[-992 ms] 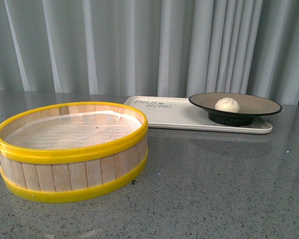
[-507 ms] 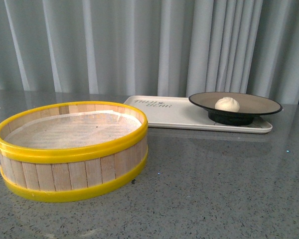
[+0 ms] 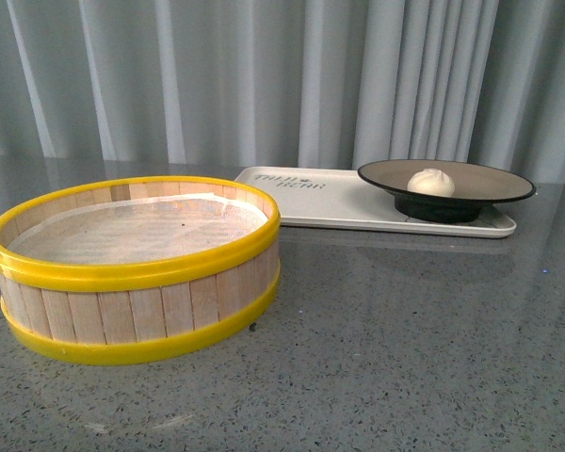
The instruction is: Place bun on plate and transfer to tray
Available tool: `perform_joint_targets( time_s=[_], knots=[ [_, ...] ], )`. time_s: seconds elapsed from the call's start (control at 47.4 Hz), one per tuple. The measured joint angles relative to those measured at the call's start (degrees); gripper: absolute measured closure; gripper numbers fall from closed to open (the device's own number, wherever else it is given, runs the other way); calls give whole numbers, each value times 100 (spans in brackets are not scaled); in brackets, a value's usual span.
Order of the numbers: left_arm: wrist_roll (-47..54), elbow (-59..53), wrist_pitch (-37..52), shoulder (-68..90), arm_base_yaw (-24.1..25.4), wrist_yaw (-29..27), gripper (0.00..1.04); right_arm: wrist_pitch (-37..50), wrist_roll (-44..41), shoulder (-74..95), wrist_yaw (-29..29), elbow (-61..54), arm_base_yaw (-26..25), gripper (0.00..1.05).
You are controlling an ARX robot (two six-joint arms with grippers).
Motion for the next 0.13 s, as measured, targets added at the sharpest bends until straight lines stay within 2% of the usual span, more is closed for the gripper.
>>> perform_joint_targets(
  time_s=[0.127],
  knots=[
    [0, 0, 0, 0, 0, 0, 7, 0, 0, 0, 0, 0, 0, 8]
  ],
)
